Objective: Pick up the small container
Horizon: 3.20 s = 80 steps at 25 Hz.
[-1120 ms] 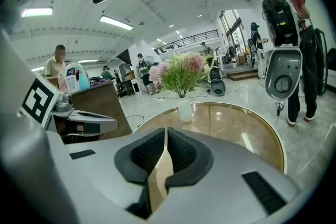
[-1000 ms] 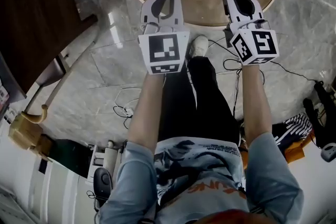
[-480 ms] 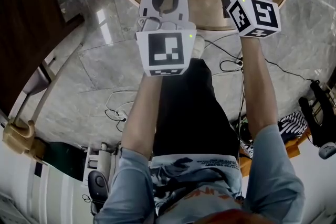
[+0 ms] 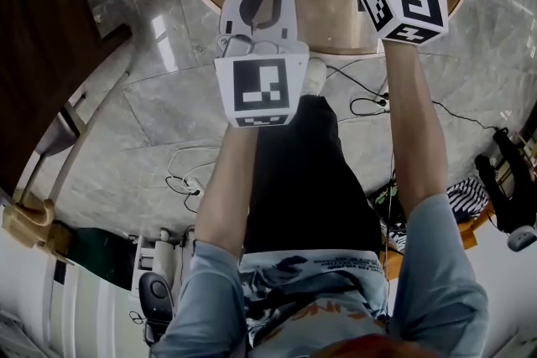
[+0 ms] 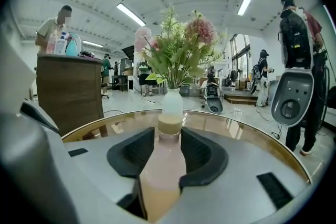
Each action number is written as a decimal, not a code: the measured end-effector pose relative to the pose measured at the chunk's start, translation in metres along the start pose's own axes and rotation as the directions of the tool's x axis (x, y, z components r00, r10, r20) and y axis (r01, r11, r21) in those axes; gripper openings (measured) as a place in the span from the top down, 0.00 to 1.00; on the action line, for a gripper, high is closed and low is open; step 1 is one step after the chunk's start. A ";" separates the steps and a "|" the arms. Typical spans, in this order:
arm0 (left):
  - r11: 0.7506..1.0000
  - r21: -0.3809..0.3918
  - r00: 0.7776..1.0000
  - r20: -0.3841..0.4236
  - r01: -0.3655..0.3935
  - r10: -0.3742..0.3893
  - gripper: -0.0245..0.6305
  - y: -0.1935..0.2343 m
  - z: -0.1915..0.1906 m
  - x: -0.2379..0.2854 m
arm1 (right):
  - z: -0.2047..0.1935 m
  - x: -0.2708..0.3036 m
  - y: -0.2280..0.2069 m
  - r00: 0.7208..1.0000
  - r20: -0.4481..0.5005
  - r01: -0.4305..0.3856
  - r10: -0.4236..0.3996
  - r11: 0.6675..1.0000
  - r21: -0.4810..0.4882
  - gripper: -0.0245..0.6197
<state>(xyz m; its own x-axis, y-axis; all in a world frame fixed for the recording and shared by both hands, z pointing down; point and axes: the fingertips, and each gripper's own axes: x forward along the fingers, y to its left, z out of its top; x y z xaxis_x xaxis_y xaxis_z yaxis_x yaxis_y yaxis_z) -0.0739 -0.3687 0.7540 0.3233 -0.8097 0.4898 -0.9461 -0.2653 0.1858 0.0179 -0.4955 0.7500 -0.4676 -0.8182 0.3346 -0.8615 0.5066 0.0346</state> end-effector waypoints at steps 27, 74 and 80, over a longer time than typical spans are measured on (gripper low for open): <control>0.992 0.095 0.996 0.028 0.085 -0.088 0.93 0.016 0.069 -0.047 | 0.084 -0.048 0.021 0.995 -0.010 0.102 -0.101 0.991 0.086 0.75; 0.978 0.147 0.859 0.510 -0.149 0.054 0.93 -0.222 0.460 -0.380 | 0.496 -0.465 0.001 0.926 0.377 -0.023 -0.011 0.996 0.085 0.75; 0.980 0.142 0.844 0.534 -0.137 0.041 0.93 -0.224 0.478 -0.380 | 0.510 -0.467 0.003 0.916 0.401 -0.032 0.003 0.997 0.068 0.75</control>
<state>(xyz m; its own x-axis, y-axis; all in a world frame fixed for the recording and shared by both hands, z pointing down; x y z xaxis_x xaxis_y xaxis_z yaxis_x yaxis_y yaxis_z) 0.0051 -0.2514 0.1195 0.2231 -0.9742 -0.0335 -0.9748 -0.2230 -0.0059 0.1331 -0.2509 0.1139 -0.5099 -0.8573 -0.0716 -0.8573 0.5132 -0.0401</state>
